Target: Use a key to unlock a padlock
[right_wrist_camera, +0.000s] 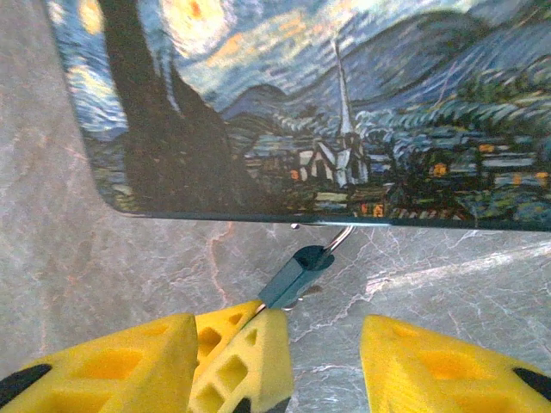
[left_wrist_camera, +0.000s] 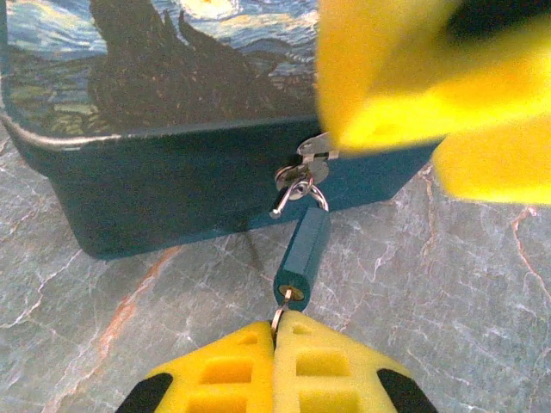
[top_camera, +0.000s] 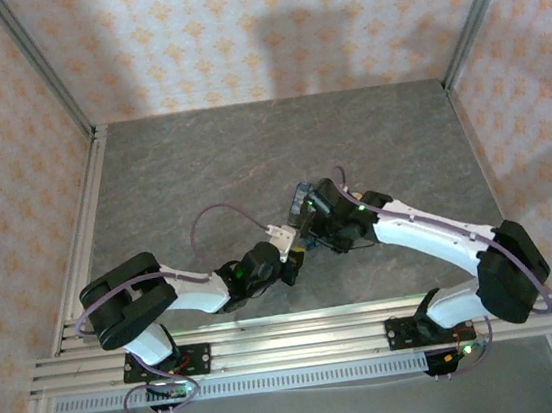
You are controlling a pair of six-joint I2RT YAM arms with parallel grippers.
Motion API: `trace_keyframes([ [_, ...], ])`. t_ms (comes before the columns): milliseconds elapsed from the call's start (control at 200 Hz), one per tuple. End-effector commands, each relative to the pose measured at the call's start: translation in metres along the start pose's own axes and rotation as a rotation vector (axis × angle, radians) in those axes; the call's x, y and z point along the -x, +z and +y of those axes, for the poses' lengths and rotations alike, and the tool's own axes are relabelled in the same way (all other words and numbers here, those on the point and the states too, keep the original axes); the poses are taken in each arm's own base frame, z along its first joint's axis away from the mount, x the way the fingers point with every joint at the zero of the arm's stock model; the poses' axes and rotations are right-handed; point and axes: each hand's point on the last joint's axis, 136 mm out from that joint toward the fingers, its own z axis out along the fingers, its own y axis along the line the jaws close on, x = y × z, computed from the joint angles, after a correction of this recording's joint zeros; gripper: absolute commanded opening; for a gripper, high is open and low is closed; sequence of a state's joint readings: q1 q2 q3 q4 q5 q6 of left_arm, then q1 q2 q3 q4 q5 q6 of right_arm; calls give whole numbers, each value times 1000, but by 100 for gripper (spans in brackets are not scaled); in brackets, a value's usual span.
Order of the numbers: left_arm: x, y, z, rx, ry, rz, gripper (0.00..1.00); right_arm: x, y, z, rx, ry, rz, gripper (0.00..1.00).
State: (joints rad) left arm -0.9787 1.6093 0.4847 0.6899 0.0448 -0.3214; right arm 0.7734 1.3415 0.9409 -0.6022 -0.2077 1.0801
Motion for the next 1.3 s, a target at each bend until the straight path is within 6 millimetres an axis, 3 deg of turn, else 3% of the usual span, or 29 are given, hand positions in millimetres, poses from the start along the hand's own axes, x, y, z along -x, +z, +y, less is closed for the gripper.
trace_keyframes([
  [0,-8,-1,10,29,-20,16,0,8,-12,-9,-4,17,-56,53],
  [255,0,-5,6,11,-24,-3,0,5,-9,-17,34,76,-61,52],
  [611,10,-8,-7,-45,43,-29,0,-4,15,-3,86,129,-17,51],
  [921,14,-11,-5,-42,43,-54,0,-11,34,-5,72,174,27,47],
  [1296,13,-14,-4,-39,46,-61,0,-16,43,-10,25,160,35,41],
])
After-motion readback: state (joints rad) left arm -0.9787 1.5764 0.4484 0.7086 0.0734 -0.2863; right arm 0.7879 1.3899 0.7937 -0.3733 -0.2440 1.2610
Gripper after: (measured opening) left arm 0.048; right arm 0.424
